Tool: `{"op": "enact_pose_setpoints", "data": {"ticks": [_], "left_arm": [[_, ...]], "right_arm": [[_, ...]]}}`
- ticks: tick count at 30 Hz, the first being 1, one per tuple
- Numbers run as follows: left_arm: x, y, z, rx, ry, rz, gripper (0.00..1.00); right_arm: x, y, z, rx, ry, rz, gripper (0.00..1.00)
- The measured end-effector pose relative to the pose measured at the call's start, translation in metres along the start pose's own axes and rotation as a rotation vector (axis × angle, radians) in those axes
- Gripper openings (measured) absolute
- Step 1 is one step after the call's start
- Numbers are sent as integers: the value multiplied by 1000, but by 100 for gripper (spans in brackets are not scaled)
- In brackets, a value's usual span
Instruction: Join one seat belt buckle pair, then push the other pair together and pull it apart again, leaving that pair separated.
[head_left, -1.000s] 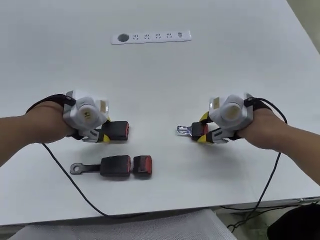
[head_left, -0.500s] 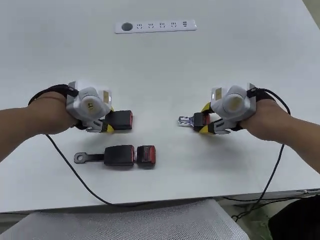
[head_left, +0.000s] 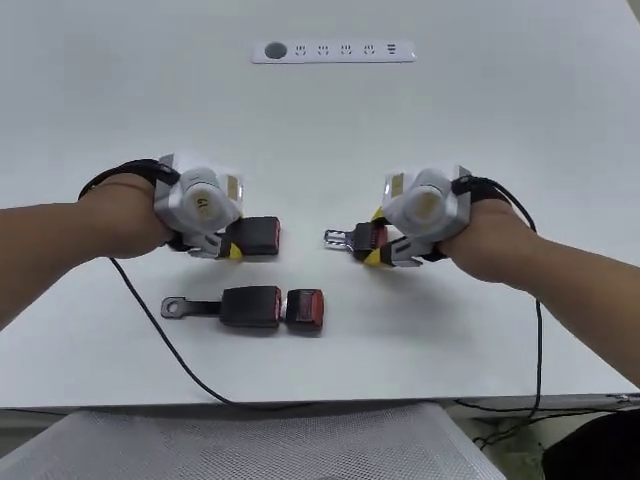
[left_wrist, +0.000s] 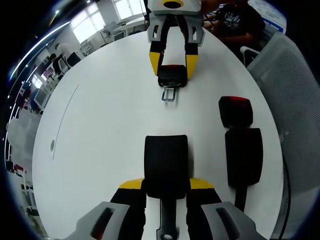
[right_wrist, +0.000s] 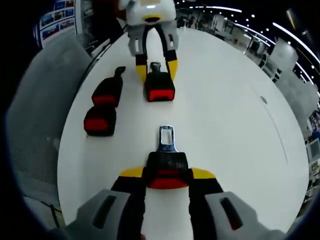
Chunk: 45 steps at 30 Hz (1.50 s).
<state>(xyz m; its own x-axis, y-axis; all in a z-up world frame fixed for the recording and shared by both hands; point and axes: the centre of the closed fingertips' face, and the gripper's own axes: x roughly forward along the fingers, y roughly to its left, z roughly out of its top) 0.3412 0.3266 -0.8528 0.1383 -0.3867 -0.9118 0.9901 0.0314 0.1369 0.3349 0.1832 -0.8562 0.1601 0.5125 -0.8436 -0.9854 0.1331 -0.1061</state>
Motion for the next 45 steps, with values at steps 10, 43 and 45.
{"op": "enact_pose_setpoints", "data": {"ticks": [10,43,45], "left_arm": [[1,1,0,1,4,1,31],[1,-1,1,25,-5,-2,30],[1,0,0,20,-21,-9,30]], "right_arm": [[21,0,31,-27,0,8,32],[34,4,55,-61,-64,43,29],[35,3,57,-55,-71,51,29]]}}
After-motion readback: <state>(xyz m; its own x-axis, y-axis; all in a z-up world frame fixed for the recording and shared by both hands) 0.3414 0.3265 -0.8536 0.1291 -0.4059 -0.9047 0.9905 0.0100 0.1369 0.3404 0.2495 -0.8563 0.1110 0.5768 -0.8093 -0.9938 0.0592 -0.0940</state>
